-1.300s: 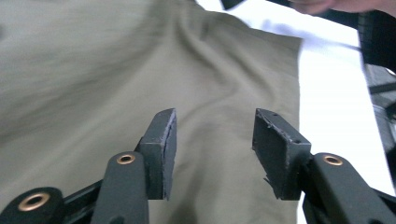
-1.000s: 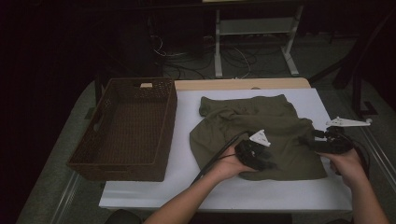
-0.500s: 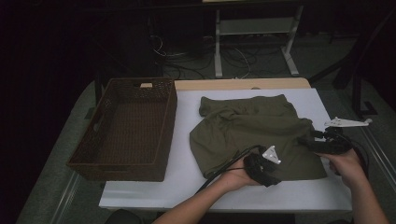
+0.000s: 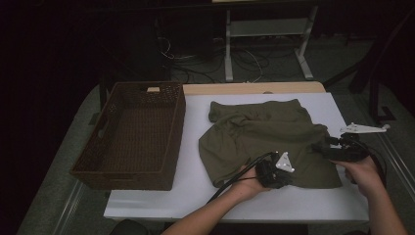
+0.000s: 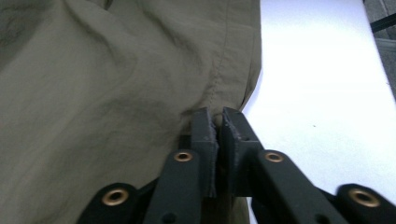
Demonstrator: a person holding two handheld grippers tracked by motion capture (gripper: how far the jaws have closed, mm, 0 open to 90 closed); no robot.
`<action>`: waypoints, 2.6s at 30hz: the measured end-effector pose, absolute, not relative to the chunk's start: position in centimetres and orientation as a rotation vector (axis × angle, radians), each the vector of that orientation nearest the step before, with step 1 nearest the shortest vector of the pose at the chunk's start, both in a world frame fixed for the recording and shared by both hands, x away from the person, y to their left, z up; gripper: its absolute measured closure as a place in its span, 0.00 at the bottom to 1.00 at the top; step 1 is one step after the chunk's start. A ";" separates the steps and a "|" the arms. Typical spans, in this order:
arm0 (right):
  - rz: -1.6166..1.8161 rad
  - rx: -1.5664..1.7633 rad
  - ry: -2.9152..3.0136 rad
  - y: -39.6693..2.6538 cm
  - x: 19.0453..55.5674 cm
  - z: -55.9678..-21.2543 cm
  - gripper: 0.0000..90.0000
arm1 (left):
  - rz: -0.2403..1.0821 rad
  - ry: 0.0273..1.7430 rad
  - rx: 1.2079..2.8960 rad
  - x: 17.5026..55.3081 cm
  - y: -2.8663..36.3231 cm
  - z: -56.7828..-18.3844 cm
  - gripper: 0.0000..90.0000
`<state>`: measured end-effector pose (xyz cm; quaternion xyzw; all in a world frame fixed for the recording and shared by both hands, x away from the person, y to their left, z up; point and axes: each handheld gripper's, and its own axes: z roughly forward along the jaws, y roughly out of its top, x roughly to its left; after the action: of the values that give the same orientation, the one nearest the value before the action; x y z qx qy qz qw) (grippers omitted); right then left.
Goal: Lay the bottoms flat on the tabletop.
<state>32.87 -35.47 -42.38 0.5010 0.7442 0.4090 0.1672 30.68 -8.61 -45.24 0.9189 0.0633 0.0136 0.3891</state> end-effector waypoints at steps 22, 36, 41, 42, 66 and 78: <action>1.200 1.419 2.098 -35.7 32.8 -42.1 0.32 | -0.173 0.157 2.277 29.0 -9.0 -44.8 0.98; 1.208 1.409 2.094 -35.6 32.7 -41.8 0.32 | -0.262 0.062 2.301 25.2 -9.5 -44.9 0.98; 1.211 1.405 2.091 -35.6 32.7 -41.7 0.32 | -0.302 0.034 2.301 23.9 -9.6 -45.2 0.98; 1.211 1.405 2.092 -35.6 32.7 -41.7 0.32 | -0.305 0.025 2.304 23.6 -9.6 -45.2 0.98; 1.211 1.406 2.092 -35.6 32.7 -41.7 0.32 | -0.427 -0.095 2.367 19.3 -10.8 -47.3 0.96; 1.171 1.427 2.098 -35.9 32.7 -42.0 0.34 | -0.340 0.082 2.256 24.2 -7.2 -43.5 0.62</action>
<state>32.65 -35.92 -41.96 0.5030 0.7395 0.4126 0.1729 24.23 -7.22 -43.46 0.8985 0.0325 -0.1356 0.4162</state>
